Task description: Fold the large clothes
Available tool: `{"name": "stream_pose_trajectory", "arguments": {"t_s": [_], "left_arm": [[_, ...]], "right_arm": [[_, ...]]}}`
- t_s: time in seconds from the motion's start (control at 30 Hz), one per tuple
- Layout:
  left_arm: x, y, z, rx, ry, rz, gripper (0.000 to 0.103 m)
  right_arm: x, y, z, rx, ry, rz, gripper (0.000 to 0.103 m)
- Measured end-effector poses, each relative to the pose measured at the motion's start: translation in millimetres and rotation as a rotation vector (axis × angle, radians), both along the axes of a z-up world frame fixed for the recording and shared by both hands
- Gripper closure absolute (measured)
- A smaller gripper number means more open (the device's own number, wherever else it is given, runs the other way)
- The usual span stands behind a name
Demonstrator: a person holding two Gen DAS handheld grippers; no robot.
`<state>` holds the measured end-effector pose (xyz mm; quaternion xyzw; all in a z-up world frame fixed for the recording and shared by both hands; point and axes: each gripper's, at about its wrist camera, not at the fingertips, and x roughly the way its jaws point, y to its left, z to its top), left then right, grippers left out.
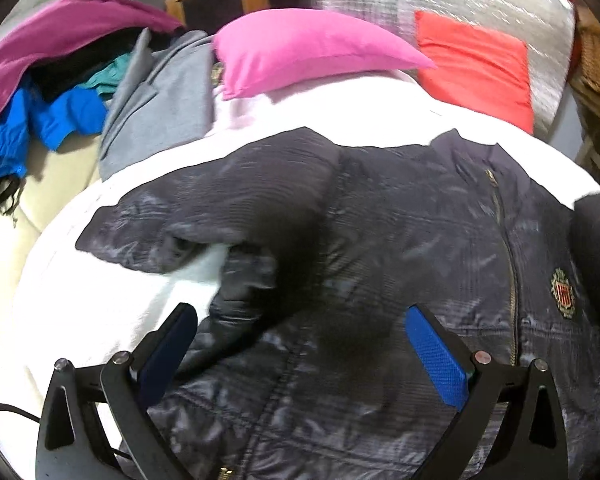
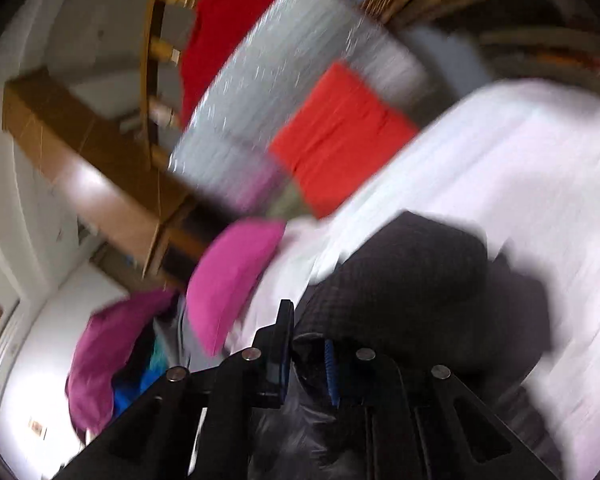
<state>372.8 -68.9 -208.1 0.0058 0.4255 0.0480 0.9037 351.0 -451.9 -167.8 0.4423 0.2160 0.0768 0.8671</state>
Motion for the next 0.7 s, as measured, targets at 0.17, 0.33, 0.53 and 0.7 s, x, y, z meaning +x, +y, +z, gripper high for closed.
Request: {"name": "stream_pose_trajectory", "arguments": {"t_s": [0.17, 0.33, 0.53, 0.7], "left_arm": [[-6, 10, 3, -0.021, -0.007, 0.014, 0.0], [-11, 9, 7, -0.011, -0.023, -0.016, 0.0], [-16, 8, 14, -0.035, -0.035, -0.035, 0.0], [-17, -3, 15, -0.036, -0.041, -0.057, 0.0]], "right_arm": [[26, 77, -48, 0.005, 0.158, 0.126, 0.084], [26, 107, -88, 0.129, 0.326, 0.213, 0.043], [-25, 69, -56, 0.166, 0.202, 0.148, 0.025], [-49, 6, -56, 0.195, 0.187, -0.08, 0.025]]}}
